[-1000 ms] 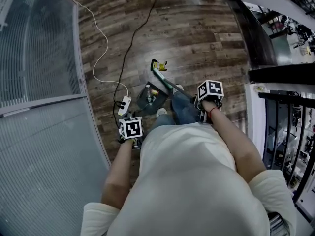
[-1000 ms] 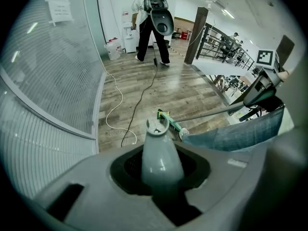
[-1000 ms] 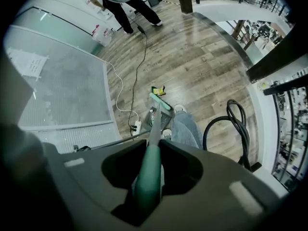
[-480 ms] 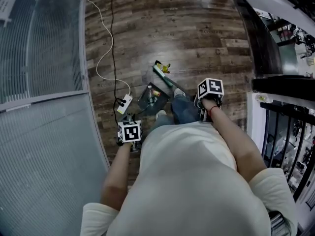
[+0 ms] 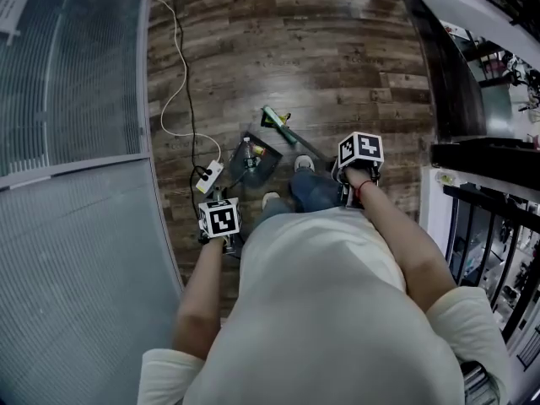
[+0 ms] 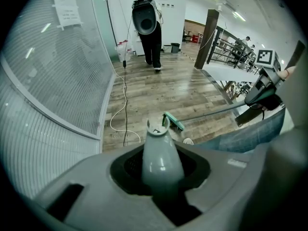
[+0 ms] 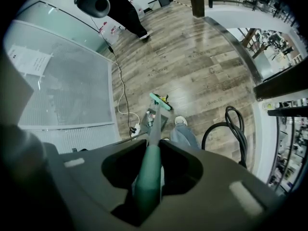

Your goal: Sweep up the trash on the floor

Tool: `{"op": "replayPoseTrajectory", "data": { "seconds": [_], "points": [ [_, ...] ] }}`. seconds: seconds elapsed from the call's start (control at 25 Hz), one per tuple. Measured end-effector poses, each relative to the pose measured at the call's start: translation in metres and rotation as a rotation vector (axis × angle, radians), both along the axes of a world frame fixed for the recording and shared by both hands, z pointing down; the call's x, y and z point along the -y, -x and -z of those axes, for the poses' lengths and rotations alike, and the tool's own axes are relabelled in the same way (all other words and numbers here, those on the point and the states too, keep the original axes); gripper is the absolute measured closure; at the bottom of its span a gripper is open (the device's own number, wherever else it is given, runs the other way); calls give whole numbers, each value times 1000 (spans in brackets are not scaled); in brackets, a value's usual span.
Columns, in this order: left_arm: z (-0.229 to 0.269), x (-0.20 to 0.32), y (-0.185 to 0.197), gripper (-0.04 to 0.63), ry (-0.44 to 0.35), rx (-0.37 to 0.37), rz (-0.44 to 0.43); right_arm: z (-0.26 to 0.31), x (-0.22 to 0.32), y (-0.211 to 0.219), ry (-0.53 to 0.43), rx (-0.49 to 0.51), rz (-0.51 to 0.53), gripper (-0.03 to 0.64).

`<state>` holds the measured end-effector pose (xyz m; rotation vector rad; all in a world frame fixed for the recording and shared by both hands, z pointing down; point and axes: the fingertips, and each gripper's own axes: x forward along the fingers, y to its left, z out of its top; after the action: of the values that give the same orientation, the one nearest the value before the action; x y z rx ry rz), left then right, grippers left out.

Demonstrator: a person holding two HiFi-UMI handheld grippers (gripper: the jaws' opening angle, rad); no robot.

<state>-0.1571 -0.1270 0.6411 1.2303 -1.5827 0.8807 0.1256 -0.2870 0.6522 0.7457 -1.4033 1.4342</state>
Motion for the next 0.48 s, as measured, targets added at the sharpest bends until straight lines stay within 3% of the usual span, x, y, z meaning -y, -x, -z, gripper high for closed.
{"op": "replayPoseTrajectory", "data": {
  "seconds": [0.48],
  "points": [
    [-7,50,-7,503,-23,16,61,3,59,-16,-84,-8,-1,520]
  ]
}}
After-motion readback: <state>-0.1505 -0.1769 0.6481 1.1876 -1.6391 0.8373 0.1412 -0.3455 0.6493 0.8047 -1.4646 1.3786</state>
